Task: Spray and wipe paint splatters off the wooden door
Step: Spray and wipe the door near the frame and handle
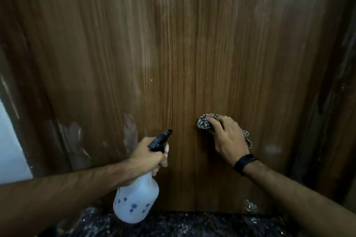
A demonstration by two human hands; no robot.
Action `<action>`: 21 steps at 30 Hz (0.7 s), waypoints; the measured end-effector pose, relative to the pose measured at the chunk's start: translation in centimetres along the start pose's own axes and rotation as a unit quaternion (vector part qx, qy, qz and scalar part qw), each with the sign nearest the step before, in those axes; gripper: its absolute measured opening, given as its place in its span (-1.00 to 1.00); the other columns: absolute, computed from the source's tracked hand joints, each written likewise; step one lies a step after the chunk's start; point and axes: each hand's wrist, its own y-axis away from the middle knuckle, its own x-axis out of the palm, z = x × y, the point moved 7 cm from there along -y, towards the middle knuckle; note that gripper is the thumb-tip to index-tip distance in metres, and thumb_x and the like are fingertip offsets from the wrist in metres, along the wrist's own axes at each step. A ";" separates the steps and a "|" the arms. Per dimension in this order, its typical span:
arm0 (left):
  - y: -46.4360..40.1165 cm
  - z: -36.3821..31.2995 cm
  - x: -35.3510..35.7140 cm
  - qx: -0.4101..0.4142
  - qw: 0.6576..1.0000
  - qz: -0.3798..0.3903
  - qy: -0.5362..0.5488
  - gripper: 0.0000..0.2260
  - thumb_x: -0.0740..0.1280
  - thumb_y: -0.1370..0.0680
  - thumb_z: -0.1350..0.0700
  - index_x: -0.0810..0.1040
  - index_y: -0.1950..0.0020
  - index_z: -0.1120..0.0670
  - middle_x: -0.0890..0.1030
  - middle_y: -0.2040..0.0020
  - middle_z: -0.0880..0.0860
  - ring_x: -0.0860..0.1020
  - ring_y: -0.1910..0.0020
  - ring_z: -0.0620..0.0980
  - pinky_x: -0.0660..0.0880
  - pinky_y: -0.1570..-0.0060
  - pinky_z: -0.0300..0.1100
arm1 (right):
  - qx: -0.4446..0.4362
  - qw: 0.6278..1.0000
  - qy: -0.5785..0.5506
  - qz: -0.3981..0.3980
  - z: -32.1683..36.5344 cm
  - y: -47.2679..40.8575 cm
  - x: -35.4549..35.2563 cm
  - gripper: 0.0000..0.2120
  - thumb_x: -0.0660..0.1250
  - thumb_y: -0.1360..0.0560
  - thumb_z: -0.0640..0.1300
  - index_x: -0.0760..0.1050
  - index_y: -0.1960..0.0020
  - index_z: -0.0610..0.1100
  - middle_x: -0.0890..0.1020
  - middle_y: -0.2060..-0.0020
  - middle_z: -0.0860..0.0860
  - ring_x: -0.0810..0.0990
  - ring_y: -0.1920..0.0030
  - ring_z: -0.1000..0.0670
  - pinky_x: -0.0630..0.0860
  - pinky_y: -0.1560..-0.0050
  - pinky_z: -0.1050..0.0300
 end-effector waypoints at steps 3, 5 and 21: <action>1.8 0.5 -1.6 -0.016 1.000 -0.023 0.009 -0.79 0.32 -0.45 0.45 0.57 0.05 0.17 0.56 0.21 0.12 0.47 0.42 -0.02 0.43 0.45 -0.19 | -0.061 0.998 0.015 0.022 0.9 -1.6 -1.1 -0.37 0.51 -0.36 -0.34 0.33 -0.34 -0.17 0.56 -0.05 -0.20 0.55 0.02 -0.18 0.55 0.03 -0.09; 2.6 1.1 -2.5 -0.023 0.999 -0.032 0.009 -0.80 0.33 -0.45 0.44 0.57 0.06 0.17 0.56 0.22 0.12 0.47 0.43 -0.01 0.44 0.44 -0.17 | -0.111 0.993 0.027 0.038 1.2 -3.6 -2.2 -0.34 0.52 -0.33 -0.37 0.35 -0.35 -0.19 0.57 -0.09 -0.20 0.59 -0.01 -0.21 0.57 0.01 -0.09; 3.6 0.8 -10.9 -0.015 0.976 -0.202 0.080 -0.80 0.37 -0.43 0.42 0.58 0.09 0.14 0.59 0.30 0.08 0.48 0.47 -0.02 0.46 0.39 -0.09 | -0.286 0.957 0.034 0.039 11.9 -16.9 -0.2 -0.64 0.27 -0.58 -0.19 0.43 -0.36 -0.20 0.54 -0.11 -0.12 0.55 -0.03 -0.14 0.52 -0.11 -0.05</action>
